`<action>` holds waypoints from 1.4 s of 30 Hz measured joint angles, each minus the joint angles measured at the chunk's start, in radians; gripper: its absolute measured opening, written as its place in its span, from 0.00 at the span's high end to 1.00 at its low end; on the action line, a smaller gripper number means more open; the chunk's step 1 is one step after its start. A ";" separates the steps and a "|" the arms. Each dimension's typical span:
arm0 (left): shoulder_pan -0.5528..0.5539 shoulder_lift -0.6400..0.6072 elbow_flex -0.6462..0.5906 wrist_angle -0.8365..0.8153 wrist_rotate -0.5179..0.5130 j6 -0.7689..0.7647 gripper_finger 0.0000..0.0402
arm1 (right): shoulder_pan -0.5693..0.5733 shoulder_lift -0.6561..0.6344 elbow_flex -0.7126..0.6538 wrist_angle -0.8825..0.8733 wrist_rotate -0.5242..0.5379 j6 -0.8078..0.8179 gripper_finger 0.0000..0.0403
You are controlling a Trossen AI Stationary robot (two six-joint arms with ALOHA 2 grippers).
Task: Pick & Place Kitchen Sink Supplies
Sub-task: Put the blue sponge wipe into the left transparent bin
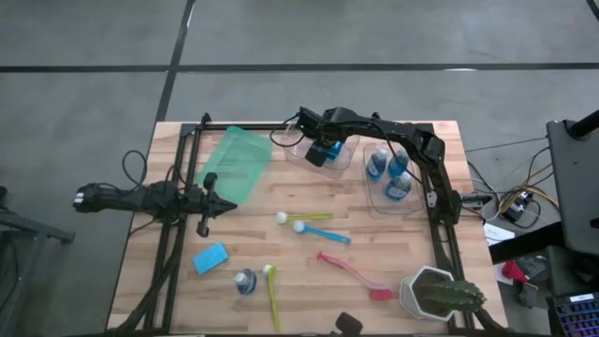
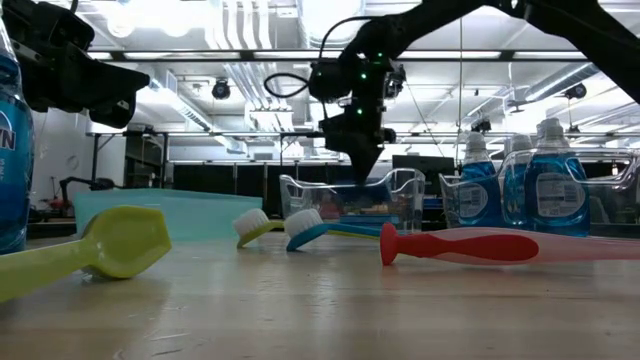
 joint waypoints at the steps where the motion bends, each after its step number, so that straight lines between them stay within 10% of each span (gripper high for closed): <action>1: 0.000 0.000 0.000 0.000 0.000 0.000 1.00 | -0.001 0.000 -0.008 0.003 0.000 -0.001 0.98; 32: 0.000 0.000 0.000 0.000 0.000 0.000 1.00 | -0.001 0.000 -0.088 0.068 0.000 -0.023 0.97; 42: 0.000 0.000 0.000 0.000 0.000 0.000 1.00 | -0.001 0.000 -0.088 0.066 -0.001 -0.015 0.80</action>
